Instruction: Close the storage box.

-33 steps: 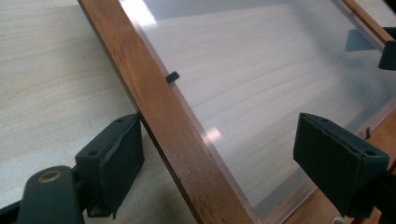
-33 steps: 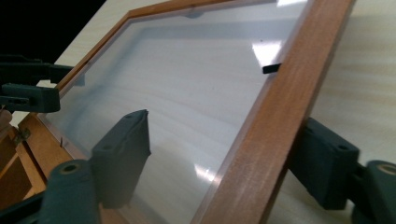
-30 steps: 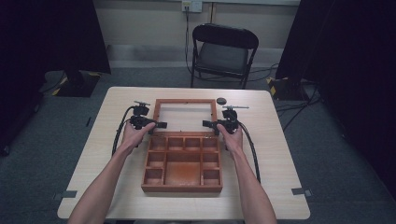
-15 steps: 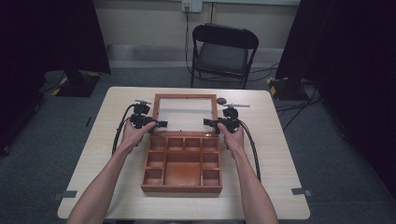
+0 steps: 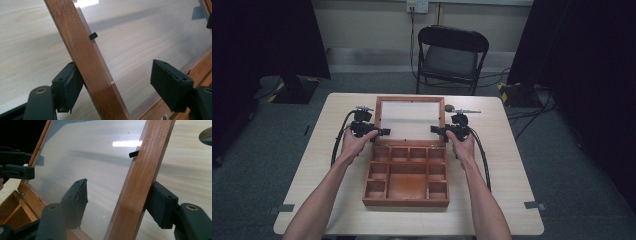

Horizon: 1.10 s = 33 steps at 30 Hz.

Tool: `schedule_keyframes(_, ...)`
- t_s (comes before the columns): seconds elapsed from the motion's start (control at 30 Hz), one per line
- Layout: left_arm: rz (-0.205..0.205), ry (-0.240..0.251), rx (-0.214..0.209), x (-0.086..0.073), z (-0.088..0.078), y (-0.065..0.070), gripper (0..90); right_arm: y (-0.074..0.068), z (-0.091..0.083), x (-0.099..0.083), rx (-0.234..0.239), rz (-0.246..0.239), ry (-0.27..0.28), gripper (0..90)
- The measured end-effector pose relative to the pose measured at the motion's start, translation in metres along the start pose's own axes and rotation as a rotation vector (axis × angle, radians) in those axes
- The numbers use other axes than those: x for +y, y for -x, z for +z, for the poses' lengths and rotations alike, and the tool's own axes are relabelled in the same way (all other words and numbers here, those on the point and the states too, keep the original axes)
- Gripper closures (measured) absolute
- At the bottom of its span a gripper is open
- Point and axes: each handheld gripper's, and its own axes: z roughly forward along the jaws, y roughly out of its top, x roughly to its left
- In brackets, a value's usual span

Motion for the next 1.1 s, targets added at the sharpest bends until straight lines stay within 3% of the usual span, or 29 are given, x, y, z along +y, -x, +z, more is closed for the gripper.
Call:
schedule_keyframes(0.17,0.001,0.026,0.007,0.001,-0.008,0.002,32.6,-0.005,-0.003,0.007,-0.006,-0.013,0.009,36.9)
schedule_keyframes(0.47,0.016,0.055,-0.016,0.001,-0.018,0.001,35.0,-0.011,-0.009,0.012,-0.01,-0.027,0.034,39.8)
schedule_keyframes(0.6,0.016,0.051,-0.024,0.0,-0.016,0.0,38.6,-0.011,-0.013,0.013,0.001,-0.027,0.047,41.4)
schedule_keyframes(0.67,0.012,0.046,-0.042,0.0,-0.014,-0.001,34.8,-0.014,-0.014,0.014,0.003,-0.039,0.053,41.9)
schedule_keyframes(0.93,0.049,0.047,-0.021,0.004,-0.018,0.005,37.3,-0.015,-0.018,0.014,0.01,-0.051,0.058,43.1)
schedule_keyframes(1.1,0.046,0.08,-0.01,0.001,-0.022,0.009,37.1,-0.016,-0.019,0.014,0.015,-0.057,0.052,39.7)
